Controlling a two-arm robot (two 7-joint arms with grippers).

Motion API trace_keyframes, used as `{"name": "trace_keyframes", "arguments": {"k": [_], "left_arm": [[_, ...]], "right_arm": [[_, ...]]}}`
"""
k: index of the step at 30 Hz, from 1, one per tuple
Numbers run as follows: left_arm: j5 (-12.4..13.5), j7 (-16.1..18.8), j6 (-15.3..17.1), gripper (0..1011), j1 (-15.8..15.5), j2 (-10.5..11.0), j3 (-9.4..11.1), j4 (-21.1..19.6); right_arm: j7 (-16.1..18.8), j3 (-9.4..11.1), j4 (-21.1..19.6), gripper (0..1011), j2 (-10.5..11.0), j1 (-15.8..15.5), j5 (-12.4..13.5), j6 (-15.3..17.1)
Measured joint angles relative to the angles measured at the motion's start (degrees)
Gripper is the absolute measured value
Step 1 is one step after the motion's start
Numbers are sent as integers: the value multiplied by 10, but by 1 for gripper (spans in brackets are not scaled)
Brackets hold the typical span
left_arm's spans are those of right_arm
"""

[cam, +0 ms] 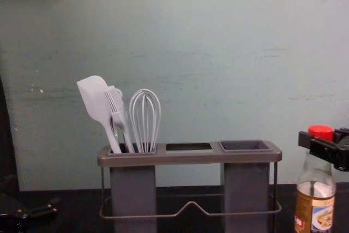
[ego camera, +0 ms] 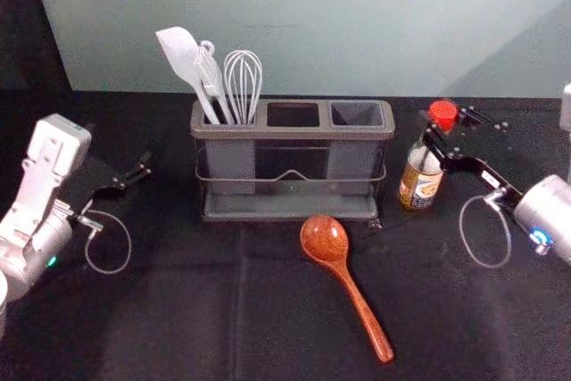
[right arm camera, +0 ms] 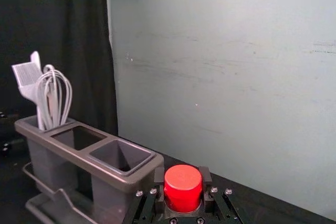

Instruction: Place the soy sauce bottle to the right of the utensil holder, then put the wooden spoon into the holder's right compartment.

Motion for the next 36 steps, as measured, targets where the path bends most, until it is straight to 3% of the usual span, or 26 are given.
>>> {"name": "trace_keyframes", "arguments": {"k": [12, 27, 35, 36], "left_arm": [[0, 0, 0, 1005, 0, 0, 0, 0], [0, 0, 0, 1005, 0, 0, 0, 0], [0, 0, 0, 1005, 0, 0, 0, 0], [0, 0, 0, 1005, 0, 0, 0, 0]], "right_arm": [[-9, -10, 63, 390, -42, 37, -19, -22], [-7, -12, 85, 403, -60, 48, -24, -26], [-7, 2, 64, 632, -58, 41, -15, -25], [-9, 8, 50, 717, -55, 37, -11, -25]]}}
